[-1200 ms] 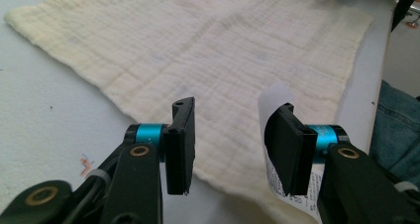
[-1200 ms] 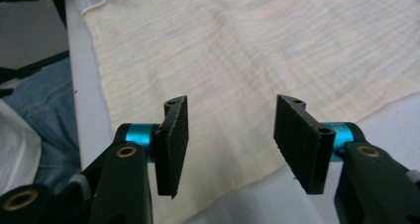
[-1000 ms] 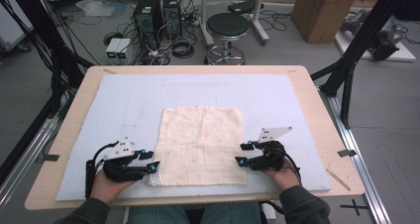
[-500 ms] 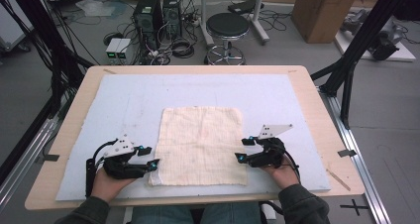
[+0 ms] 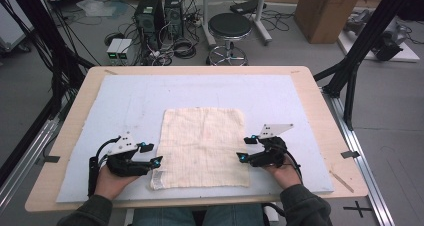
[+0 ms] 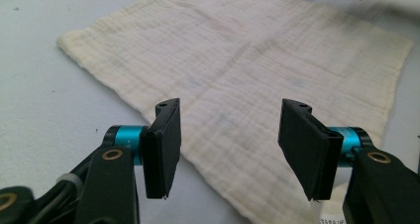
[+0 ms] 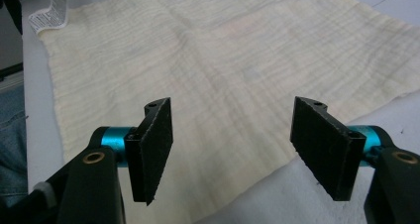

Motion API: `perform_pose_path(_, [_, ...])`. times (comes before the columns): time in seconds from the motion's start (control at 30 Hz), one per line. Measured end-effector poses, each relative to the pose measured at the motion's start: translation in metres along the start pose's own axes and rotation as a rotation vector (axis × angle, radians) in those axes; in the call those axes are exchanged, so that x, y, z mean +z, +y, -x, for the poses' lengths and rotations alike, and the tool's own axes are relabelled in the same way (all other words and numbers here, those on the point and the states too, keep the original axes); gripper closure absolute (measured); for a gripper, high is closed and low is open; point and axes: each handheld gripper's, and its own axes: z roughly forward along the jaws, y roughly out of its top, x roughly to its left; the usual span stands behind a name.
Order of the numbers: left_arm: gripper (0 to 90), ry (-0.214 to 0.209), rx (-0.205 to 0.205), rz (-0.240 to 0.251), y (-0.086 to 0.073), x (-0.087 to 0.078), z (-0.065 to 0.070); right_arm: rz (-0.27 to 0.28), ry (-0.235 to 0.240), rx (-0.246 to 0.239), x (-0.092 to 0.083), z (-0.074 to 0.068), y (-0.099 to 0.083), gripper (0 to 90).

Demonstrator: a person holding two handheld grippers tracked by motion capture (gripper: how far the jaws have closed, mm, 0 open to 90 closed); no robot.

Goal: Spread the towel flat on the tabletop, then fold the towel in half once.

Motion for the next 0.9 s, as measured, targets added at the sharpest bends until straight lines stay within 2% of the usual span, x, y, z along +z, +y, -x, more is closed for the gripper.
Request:
perform_pose_path(0.13, [42.2, 0.0, 0.009, 0.003, 0.001, -0.002, 0.0, -0.015, 0.001, -0.006, 0.002, -0.002, 0.0, 32.5])
perform_pose_path(0.4, [42.0, 0.006, 0.005, 0.015, 0.002, -0.005, -0.002, -0.009, -0.015, 0.006, 0.001, 0.0, 0.0, 33.6])
perform_pose_path(0.7, [42.3, 0.02, -0.011, 0.033, 0.01, -0.002, -0.01, -0.003, -0.016, 0.008, 0.004, 0.011, 0.009, 34.9])
perform_pose_path(0.77, [42.6, 0.018, -0.003, 0.018, 0.015, 0.0, -0.013, -0.007, -0.025, 0.001, 0.004, 0.013, 0.013, 36.0])
perform_pose_path(0.9, [43.3, 0.01, -0.029, 0.022, 0.023, 0.005, -0.018, -0.003, -0.019, 0.009, 0.003, 0.022, 0.02, 38.3])
